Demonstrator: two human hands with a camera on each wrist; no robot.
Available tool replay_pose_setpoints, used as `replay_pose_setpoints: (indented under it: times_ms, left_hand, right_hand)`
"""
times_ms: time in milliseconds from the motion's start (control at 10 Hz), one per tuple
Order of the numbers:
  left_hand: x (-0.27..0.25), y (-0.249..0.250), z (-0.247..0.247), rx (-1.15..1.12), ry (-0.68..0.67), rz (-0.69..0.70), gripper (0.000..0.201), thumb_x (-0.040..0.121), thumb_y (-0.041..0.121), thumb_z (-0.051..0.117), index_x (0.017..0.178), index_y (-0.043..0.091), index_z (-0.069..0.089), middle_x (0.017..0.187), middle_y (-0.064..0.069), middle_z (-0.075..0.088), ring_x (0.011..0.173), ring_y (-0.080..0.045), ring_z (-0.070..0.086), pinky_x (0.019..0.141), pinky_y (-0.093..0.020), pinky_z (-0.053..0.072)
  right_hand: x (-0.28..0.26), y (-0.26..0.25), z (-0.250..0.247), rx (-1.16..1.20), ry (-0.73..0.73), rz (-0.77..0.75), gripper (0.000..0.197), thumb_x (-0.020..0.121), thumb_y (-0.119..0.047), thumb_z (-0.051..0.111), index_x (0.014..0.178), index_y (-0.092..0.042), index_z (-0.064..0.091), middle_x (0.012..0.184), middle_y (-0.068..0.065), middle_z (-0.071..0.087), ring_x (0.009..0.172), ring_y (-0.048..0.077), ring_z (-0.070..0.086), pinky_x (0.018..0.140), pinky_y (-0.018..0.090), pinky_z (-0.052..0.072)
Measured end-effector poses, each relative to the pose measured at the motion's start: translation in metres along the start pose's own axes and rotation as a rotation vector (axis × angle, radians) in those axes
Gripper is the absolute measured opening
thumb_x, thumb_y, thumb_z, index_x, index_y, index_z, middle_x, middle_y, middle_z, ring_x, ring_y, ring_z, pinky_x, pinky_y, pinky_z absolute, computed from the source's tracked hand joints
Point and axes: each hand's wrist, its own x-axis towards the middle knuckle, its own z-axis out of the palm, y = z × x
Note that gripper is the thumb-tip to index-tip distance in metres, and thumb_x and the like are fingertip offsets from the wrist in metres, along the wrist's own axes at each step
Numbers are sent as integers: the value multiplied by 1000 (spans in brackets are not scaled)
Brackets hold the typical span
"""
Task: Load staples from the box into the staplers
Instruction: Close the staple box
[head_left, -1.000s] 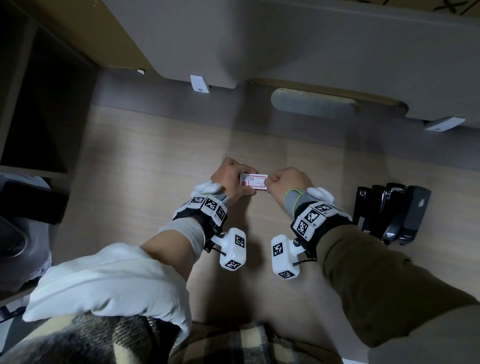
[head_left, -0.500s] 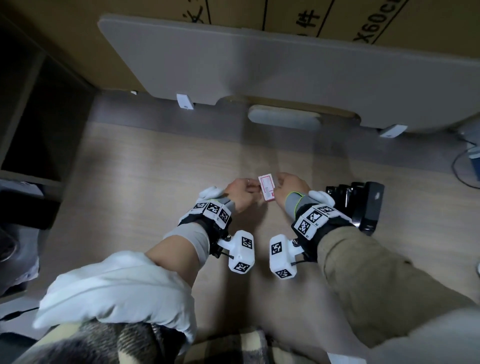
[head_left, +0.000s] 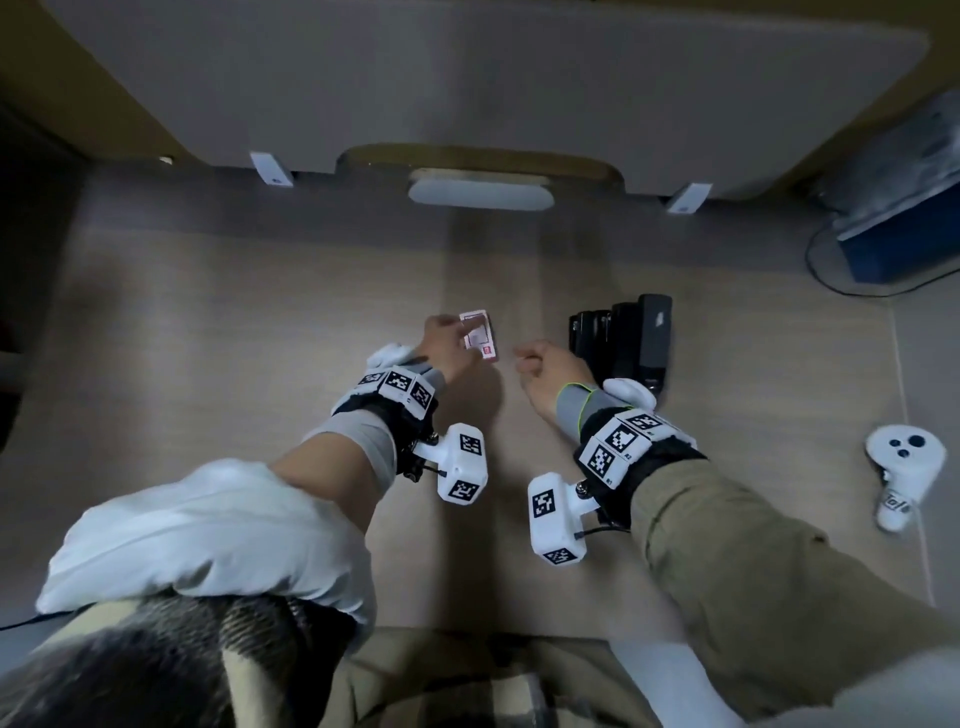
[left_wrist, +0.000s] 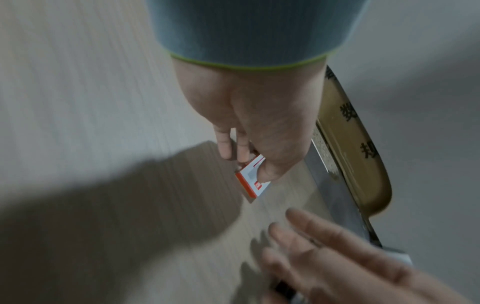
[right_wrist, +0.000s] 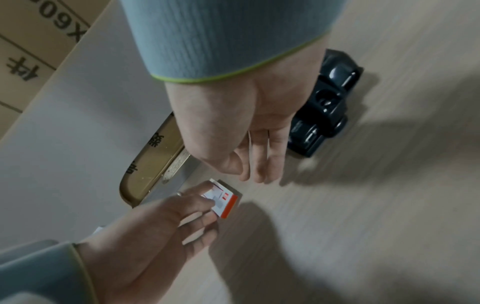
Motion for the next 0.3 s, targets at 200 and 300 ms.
replay_pose_setpoints:
  times_ms: [200,300]
  left_hand:
    - [1,8,34,-119,-56,76,71,64,24,61,133,9,61,139,-15,55,123,-32,58,104,-45,47]
    - [-16,26,29,-246,-30,19,52,78,14,65,130,11,61,117,-4,65,104,-23,63,86,-24,52]
  right_hand:
    - [-6,18,-21,126,74,-22,44,89,-9,48,128,-27,59,117,-4,68,106,19,64,96,23,47]
    - [-9,21,-30,132,107,-28,43,90,-11,48,128,-27,58,116,-6,68,100,17,63,87,21,46]
